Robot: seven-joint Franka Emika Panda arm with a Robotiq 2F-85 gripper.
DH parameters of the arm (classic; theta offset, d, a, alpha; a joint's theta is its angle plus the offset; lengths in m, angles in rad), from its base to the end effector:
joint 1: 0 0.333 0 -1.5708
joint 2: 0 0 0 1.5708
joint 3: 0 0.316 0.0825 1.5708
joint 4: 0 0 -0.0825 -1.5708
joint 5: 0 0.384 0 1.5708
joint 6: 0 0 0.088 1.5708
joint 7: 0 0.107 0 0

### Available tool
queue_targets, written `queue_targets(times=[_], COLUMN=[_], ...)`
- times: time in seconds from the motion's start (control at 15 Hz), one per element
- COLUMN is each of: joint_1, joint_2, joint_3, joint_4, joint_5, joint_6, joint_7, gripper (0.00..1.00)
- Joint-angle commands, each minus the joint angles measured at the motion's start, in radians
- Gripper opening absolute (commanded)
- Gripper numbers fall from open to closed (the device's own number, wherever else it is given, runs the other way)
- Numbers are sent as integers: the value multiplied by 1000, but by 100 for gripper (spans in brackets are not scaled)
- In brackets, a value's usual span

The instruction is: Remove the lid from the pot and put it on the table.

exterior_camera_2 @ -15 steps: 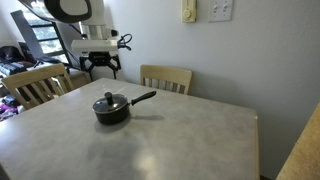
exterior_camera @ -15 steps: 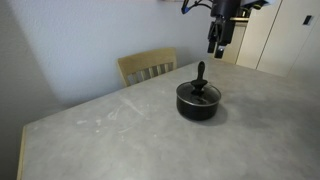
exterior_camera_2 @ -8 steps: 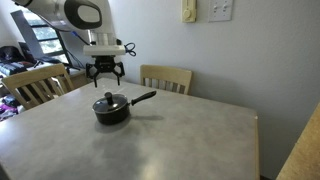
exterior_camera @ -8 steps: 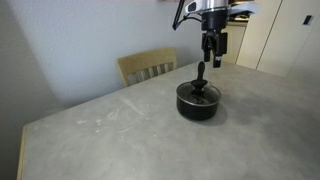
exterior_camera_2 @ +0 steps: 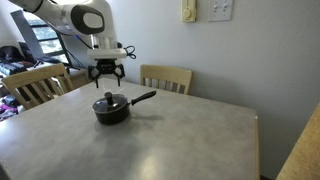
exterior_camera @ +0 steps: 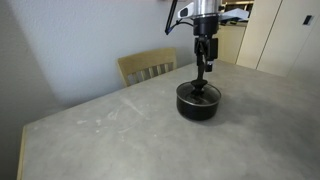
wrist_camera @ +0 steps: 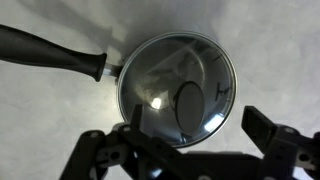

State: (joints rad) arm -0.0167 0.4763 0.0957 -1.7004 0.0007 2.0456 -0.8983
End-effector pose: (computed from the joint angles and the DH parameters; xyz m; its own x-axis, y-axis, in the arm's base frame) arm 0.6525 0.0458 0.3088 0.5630 0.8252 -0.0455 0.8159 -0.5637 -0.1284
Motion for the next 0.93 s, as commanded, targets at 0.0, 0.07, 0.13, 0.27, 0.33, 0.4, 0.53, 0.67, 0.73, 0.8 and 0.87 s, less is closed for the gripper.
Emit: queue_targets(times=[0.0, 0.07, 0.13, 0.27, 0.33, 0.4, 0.53, 0.67, 0.73, 0.8, 0.87], joint_1=[-6, -2, -1, 0, 0, -1, -1, -3, -4, -5, -5], joint_2=[1, 5, 9, 17, 19, 23, 30, 41, 46, 51, 56], joint_3=[7, 4, 5, 7, 8, 9, 12, 18, 19, 23, 26], joint_4=[3, -1, -5, -16, -19, -22, -26, -27, -28, -28, -28], joint_5=[-4, -8, -5, -4, -4, -3, -7, -7, -7, -4, -4], joint_6=[-3, 12, 30, 72, 88, 103, 131, 156, 167, 180, 187], joint_7=[3, 22, 28, 43, 50, 53, 54, 40, 40, 32, 27], gripper=[100, 100, 100, 100, 100, 100, 100, 100, 100, 100, 100])
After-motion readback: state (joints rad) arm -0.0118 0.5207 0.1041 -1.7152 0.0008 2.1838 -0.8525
